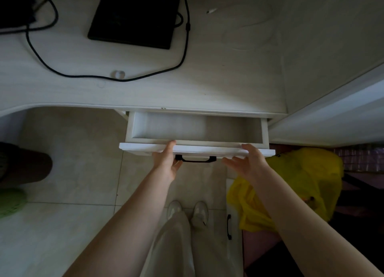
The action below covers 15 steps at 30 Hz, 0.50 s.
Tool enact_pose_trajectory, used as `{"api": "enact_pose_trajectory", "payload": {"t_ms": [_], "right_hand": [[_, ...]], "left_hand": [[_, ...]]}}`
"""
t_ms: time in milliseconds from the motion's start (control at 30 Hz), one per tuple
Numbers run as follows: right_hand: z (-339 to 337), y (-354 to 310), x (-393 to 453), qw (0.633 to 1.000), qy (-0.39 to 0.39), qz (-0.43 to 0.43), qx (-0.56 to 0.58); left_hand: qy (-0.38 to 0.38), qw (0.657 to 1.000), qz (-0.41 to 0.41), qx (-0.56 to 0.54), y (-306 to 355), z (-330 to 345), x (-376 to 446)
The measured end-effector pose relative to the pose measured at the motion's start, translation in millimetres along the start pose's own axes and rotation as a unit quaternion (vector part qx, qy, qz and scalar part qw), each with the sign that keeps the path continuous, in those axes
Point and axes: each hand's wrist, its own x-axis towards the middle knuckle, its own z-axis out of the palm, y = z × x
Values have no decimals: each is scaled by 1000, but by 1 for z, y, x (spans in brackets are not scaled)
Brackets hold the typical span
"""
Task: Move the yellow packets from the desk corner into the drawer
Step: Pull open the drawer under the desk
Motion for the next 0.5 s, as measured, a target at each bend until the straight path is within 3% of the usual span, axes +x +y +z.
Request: {"api": "enact_pose_trajectory", "payload": {"t_ms": [133, 267, 500], "right_hand": [[-5, 4, -11, 998, 25, 25, -42], [-21, 19, -16, 997, 49, 46, 45], [-43, 48, -33, 994, 50, 39, 87]], "left_hand": [[-3, 1000, -15, -3, -8, -12, -9], [-14, 999, -34, -31, -18, -29, -21], [-9, 996, -45, -71, -38, -56, -38]]}}
